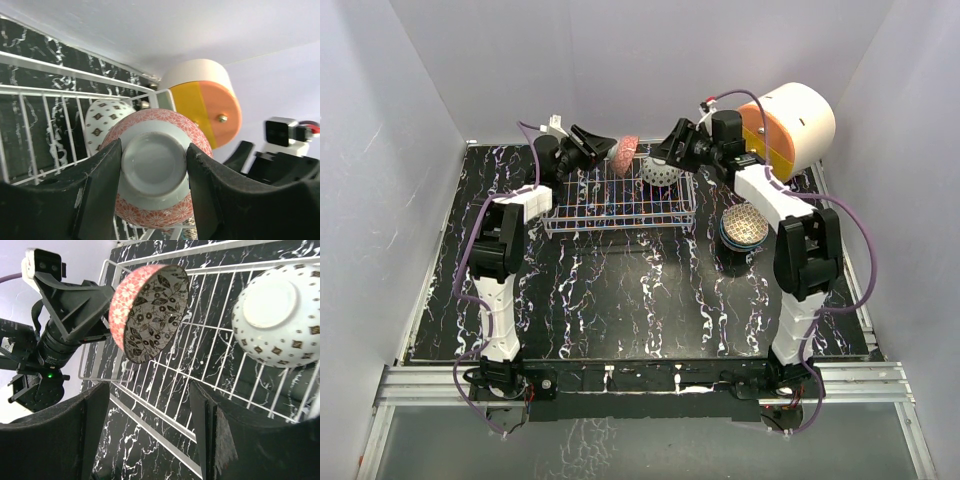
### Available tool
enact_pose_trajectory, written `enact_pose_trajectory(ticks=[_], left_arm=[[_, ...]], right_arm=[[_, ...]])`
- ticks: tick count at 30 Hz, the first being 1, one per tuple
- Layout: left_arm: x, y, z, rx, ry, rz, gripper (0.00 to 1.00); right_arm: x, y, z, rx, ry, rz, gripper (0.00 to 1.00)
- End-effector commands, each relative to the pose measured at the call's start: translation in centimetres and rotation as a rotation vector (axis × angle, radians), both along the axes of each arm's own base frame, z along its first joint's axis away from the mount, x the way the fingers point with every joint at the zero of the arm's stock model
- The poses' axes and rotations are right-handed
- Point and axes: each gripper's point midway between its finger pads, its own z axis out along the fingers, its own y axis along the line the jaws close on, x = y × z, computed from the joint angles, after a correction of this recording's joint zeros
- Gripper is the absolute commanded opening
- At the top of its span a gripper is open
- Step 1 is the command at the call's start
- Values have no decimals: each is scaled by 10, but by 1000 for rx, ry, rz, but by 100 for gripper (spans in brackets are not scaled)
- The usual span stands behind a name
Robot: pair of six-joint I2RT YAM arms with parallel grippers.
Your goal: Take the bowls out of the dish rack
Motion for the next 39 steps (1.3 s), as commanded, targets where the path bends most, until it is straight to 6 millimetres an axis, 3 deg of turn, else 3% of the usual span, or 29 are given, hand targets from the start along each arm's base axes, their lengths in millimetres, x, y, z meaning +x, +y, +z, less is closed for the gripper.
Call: enact_pose_trajectory(ticks=[1, 17, 26, 32, 37, 39], left_arm=[[-13, -5, 82, -159, -199, -40, 28], [-15, -16, 74, -206, -190, -73, 28], [-16, -26, 63, -190, -187, -92, 29], [-19, -32, 65, -209, -197, -107, 28], [-21, -35, 67, -198, -205, -129, 28], [-22, -36, 68, -200, -207, -135, 28]], right_arm=[[11, 22, 45, 99, -117, 56, 67], [25, 56, 55, 189, -190, 156, 65], [30, 63, 61, 213, -209, 174, 54], [25, 66, 63, 247, -224, 199, 35], [16, 67, 66, 292, -231, 220, 10], [16, 67, 65, 292, -228, 221, 7]])
